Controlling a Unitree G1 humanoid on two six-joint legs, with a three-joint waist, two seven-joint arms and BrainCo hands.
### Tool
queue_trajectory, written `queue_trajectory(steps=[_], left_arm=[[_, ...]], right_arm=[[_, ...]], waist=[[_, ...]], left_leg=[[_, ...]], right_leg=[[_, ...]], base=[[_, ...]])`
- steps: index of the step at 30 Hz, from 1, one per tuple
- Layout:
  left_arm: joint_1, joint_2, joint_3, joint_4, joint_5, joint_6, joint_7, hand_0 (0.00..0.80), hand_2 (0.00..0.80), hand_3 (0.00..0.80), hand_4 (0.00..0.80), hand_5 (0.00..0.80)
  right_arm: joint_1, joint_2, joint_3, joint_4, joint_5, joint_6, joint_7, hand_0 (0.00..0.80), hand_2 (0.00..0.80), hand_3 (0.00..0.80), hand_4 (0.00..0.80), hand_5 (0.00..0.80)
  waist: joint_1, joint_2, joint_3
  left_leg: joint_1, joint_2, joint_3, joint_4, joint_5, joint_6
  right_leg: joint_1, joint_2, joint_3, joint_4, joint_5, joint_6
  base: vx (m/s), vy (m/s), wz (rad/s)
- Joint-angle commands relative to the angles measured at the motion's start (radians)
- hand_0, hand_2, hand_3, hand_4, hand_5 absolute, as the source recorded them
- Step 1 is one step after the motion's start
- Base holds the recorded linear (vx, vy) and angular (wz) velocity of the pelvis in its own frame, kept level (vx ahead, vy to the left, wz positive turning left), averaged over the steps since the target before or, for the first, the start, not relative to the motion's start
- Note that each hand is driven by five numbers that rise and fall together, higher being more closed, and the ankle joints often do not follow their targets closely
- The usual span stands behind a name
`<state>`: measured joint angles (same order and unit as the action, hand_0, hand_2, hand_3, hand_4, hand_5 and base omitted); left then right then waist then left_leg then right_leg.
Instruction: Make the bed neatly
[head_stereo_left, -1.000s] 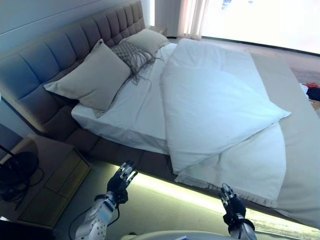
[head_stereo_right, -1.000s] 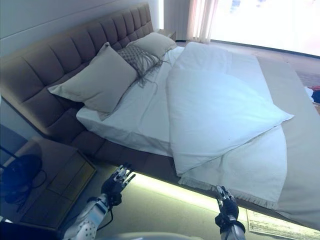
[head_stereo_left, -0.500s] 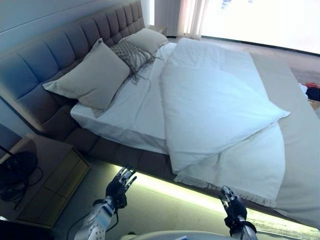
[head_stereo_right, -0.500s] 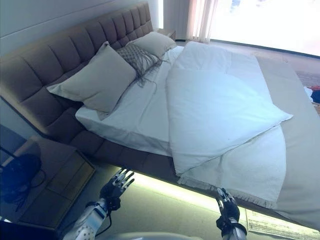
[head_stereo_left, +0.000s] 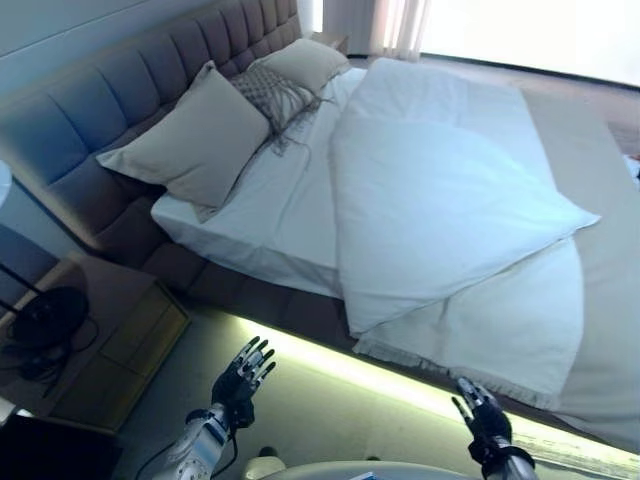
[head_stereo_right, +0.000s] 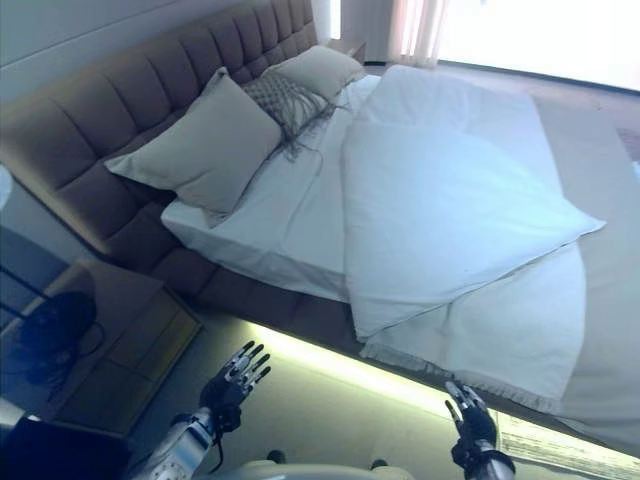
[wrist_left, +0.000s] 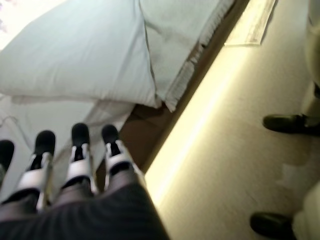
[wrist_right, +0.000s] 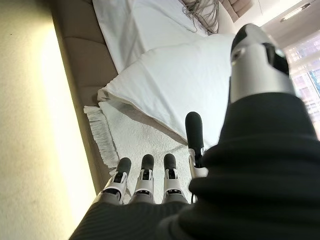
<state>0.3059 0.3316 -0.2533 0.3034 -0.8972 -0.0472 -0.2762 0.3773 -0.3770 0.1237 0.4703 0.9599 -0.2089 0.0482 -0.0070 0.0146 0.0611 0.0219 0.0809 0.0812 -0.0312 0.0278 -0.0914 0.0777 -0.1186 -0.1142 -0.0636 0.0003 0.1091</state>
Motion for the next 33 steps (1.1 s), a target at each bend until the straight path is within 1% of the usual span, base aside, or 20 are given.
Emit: queue_trajectory(steps=[1,2,4,5,7,10,12,13,15,16,17,20,22,24,26,28,30,31,32,33], left_arm=[[-0.029,0.056,0.042,-0.076,0.018,-0.025,-0.044,0.000,0.000,0.000,0.000,0.000],[-0.040,0.065,0.039,-0.066,0.024,-0.027,-0.045,0.000,0.000,0.000,0.000,0.000],[-0.096,0.075,0.022,-0.013,0.008,-0.025,-0.037,0.000,0.000,0.000,0.000,0.000],[-0.119,0.078,0.024,0.000,-0.008,-0.020,-0.054,0.000,0.000,0.000,0.000,0.000],[-0.134,0.085,0.029,0.000,-0.004,-0.004,-0.061,0.000,0.000,0.000,0.000,0.000],[-0.159,0.101,0.031,0.013,0.007,0.024,-0.039,0.000,0.000,0.000,0.000,0.000],[-0.159,0.105,0.046,0.004,0.001,0.045,-0.016,0.000,0.000,0.000,0.000,0.000],[-0.152,0.107,0.056,-0.005,-0.004,0.050,-0.006,0.000,0.000,0.000,0.000,0.000],[-0.125,0.110,0.073,-0.018,-0.011,0.044,0.008,0.000,0.000,0.000,0.000,0.000],[-0.111,0.110,0.079,-0.022,-0.027,0.035,0.022,0.000,0.000,0.000,0.000,0.000],[-0.103,0.108,0.082,-0.020,-0.041,0.027,0.025,0.000,0.000,0.000,0.000,0.000],[-0.087,0.089,0.060,-0.010,-0.089,-0.010,0.047,0.000,0.000,0.000,0.000,0.000],[-0.101,0.068,0.022,-0.008,-0.095,-0.026,0.045,0.000,0.000,0.000,0.000,0.000],[-0.115,0.048,-0.008,-0.009,-0.079,-0.031,0.048,0.000,0.000,0.000,0.000,0.000],[-0.114,0.035,-0.022,0.000,-0.079,-0.038,0.047,0.000,0.000,0.000,0.000,0.000],[-0.105,0.031,-0.011,-0.007,-0.082,-0.037,0.046,0.000,0.000,0.000,0.000,0.000],[-0.103,0.031,0.005,-0.015,-0.079,-0.016,0.042,0.000,0.000,0.000,0.000,0.000],[-0.107,0.031,0.009,-0.014,-0.075,-0.001,0.035,0.000,0.000,0.000,0.000,0.000],[-0.112,0.029,0.007,-0.014,-0.068,0.010,0.029,0.000,0.000,0.000,0.000,0.000],[-0.119,0.027,0.000,-0.014,-0.057,0.015,0.030,0.000,0.000,0.000,0.000,0.000]], right_arm=[[0.000,0.046,0.002,-0.109,0.009,-0.031,0.037,0.000,0.000,0.000,0.000,0.000],[0.006,0.055,0.009,-0.110,0.006,-0.040,0.038,0.000,0.000,0.000,0.000,0.000],[-0.004,0.072,0.019,-0.094,0.015,-0.051,0.013,0.000,0.000,0.000,0.000,0.000],[-0.007,0.079,0.025,-0.086,0.021,-0.060,0.009,0.000,0.000,0.000,0.000,0.000],[-0.004,0.082,0.027,-0.072,0.032,-0.076,0.027,0.000,0.000,0.000,0.000,0.000],[-0.038,0.084,0.025,-0.027,0.029,-0.069,0.063,0.000,0.000,0.000,0.000,0.000],[-0.063,0.073,0.018,-0.031,0.020,-0.031,0.058,0.000,0.000,0.000,0.000,0.000],[-0.063,0.070,0.016,-0.043,0.012,-0.016,0.057,0.000,0.000,0.000,0.000,0.000],[-0.058,0.059,0.021,-0.060,0.010,0.010,0.063,0.000,0.000,0.000,0.000,0.000],[-0.053,0.055,0.028,-0.078,-0.003,0.028,0.050,0.000,0.000,0.000,0.000,0.000],[-0.047,0.045,0.030,-0.089,-0.007,0.038,0.042,0.000,0.000,0.000,0.000,0.000],[-0.021,0.018,0.036,-0.123,0.010,0.027,0.038,0.000,0.000,0.000,0.000,0.000],[-0.012,0.004,0.035,-0.131,0.033,-0.001,0.027,0.000,0.000,0.000,0.000,0.000],[-0.025,-0.005,0.035,-0.121,0.035,-0.021,0.023,0.000,0.000,0.000,0.000,0.000],[-0.060,-0.015,0.045,-0.092,0.038,-0.020,0.025,0.000,0.000,0.000,0.000,0.000],[-0.074,-0.022,0.051,-0.078,0.034,-0.003,0.042,0.000,0.000,0.000,0.000,0.000],[-0.071,-0.015,0.050,-0.062,0.029,0.000,0.056,0.000,0.000,0.000,0.000,0.000],[-0.068,-0.003,0.050,-0.059,0.030,-0.007,0.052,0.000,0.000,0.000,0.000,0.000],[-0.068,0.010,0.054,-0.057,0.032,-0.019,0.043,0.000,0.000,0.000,0.000,0.000],[-0.074,0.028,0.063,-0.055,0.034,-0.035,0.022,0.000,0.000,0.000,0.000,0.000]], waist=[[0.002,-0.061,0.021],[-0.006,-0.054,0.028],[-0.018,-0.039,0.042],[-0.018,-0.038,0.046],[-0.013,-0.049,0.043],[0.000,-0.077,0.030],[0.010,-0.082,0.022],[0.013,-0.082,0.016],[0.022,-0.081,0.009],[0.025,-0.079,0.003],[0.022,-0.074,0.000],[0.012,-0.067,0.001],[0.013,-0.068,0.014],[0.015,-0.072,0.023],[0.016,-0.073,0.021],[0.018,-0.065,0.015],[0.019,-0.052,0.008],[0.019,-0.042,0.004],[0.018,-0.035,-0.001],[0.017,-0.028,-0.007]], left_leg=[[0.008,-0.068,-0.013,0.092,-0.077,0.102],[0.005,-0.072,-0.017,0.100,-0.080,0.115],[-0.001,-0.080,-0.037,0.124,-0.086,0.139],[-0.002,-0.084,-0.047,0.132,-0.086,0.140],[-0.009,-0.087,-0.072,0.151,-0.093,0.128],[-0.009,-0.057,-0.087,0.165,-0.108,0.080],[0.014,0.014,-0.072,0.153,-0.106,0.043],[0.020,0.044,-0.064,0.147,-0.102,0.027],[0.028,0.100,-0.024,0.142,-0.087,0.006],[0.023,0.137,-0.013,0.142,-0.077,-0.010],[0.021,0.156,-0.021,0.130,-0.061,-0.014],[0.005,0.196,-0.038,0.100,0.008,-0.017],[-0.043,0.212,-0.050,0.112,0.094,-0.026],[-0.073,0.204,-0.057,0.138,0.105,-0.024],[-0.076,0.172,-0.064,0.179,0.080,-0.019],[-0.081,0.117,-0.067,0.217,0.053,-0.011],[-0.077,0.062,-0.052,0.207,0.013,0.000],[-0.064,0.021,-0.036,0.171,-0.016,0.012],[-0.050,-0.005,-0.029,0.135,-0.028,0.023],[-0.032,-0.031,-0.040,0.086,-0.027,0.040]], right_leg=[[-0.182,-0.045,0.012,0.334,0.074,0.041],[-0.230,-0.065,0.037,0.430,0.089,0.048],[-0.283,-0.096,0.101,0.573,0.131,0.027],[-0.275,-0.106,0.121,0.561,0.140,0.016],[-0.226,-0.132,0.141,0.437,0.157,0.020],[-0.154,-0.192,0.153,0.241,0.215,0.059],[-0.105,-0.209,0.114,0.157,0.187,0.082],[-0.095,-0.203,0.093,0.150,0.158,0.089],[-0.079,-0.188,0.028,0.150,0.101,0.099],[-0.081,-0.169,0.008,0.153,0.065,0.099],[-0.088,-0.149,0.021,0.165,0.044,0.090],[-0.102,-0.087,0.010,0.196,0.000,0.041],[-0.093,-0.050,-0.019,0.180,-0.001,0.011],[-0.091,-0.038,-0.038,0.162,0.000,-0.004],[-0.093,-0.032,-0.031,0.149,0.002,-0.013],[-0.088,-0.026,-0.022,0.146,-0.005,-0.018],[-0.081,-0.025,-0.024,0.147,-0.009,-0.014],[-0.078,-0.030,-0.031,0.155,-0.010,-0.008],[-0.079,-0.035,-0.036,0.163,-0.012,-0.002],[-0.088,-0.042,-0.032,0.185,-0.011,0.008]], base=[[-0.085,0.127,-0.12],[-0.093,0.091,-0.07],[-0.074,0.017,0.11],[-0.019,-0.114,0.34],[0.000,-0.273,0.37],[-0.014,-0.483,0.18],[-0.025,-0.496,0.03],[-0.047,-0.452,-0.11],[-0.090,-0.430,-0.29],[-0.110,-0.467,-0.53],[-0.108,-0.485,-0.55],[-0.089,-0.337,-0.27],[-0.119,-0.227,-0.03],[-0.101,-0.172,0.15],[-0.035,-0.091,0.21],[0.040,0.000,0.01],[0.095,0.073,-0.03],[0.112,0.129,0.09],[0.132,0.184,0.26],[0.128,0.191,0.39]])
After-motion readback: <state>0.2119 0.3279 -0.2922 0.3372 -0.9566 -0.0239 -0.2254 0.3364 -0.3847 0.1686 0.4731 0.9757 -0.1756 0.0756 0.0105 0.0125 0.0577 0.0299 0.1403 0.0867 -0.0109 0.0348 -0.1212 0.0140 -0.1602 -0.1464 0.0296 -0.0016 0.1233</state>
